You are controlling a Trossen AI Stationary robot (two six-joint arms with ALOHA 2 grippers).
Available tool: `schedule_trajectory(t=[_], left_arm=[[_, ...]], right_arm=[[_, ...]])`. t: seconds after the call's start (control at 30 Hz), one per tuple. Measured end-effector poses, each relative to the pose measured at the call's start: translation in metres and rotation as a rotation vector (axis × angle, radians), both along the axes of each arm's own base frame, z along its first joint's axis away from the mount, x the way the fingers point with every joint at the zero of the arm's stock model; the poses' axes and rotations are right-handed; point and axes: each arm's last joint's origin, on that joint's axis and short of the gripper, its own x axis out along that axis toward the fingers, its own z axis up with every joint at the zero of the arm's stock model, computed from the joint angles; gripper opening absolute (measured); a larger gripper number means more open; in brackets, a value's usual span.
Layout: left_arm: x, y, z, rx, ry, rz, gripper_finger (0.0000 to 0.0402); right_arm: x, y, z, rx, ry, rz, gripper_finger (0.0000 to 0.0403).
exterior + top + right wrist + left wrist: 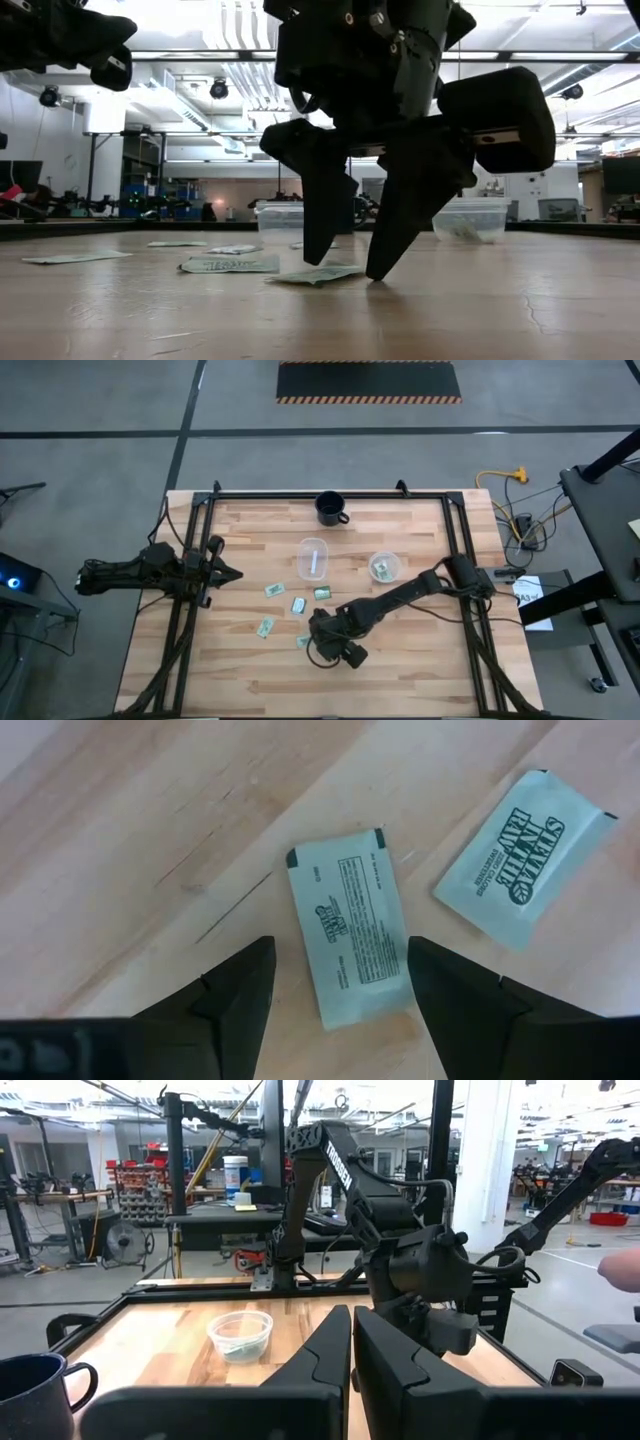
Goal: Pick and place items into bin
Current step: Put the white stevia packet into the right transparent bin
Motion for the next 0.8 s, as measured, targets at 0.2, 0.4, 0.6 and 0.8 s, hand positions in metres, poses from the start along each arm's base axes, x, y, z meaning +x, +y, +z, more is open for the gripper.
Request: schedule_trajectory(t=[0.2,0.4,0.6,0.8], left_arm=[[0.0000,0.0000,0.0000,0.000,0.000,0.000,0.0000],[0.0000,0.0000,0.0000,0.000,0.000,0.000,0.0000],[0.0000,0.0000,0.0000,0.000,0.000,0.000,0.0000],[0.0000,0.0000,0.0000,0.000,0.000,0.000,0.0000]], right_arm=[[0.0018,-0.0049,-0.0003,0.012,0.004,-0.004,0.0204],[0.0040,-0.0067,0.0017,0.000,-0.012,0.012,0.0183],[0.0057,-0.0094,0.0028,-0.003,-0.018,0.007,0.0171],[0.0058,-0.0107,0.0024,-0.002,-0.014,0.002,0.0168]])
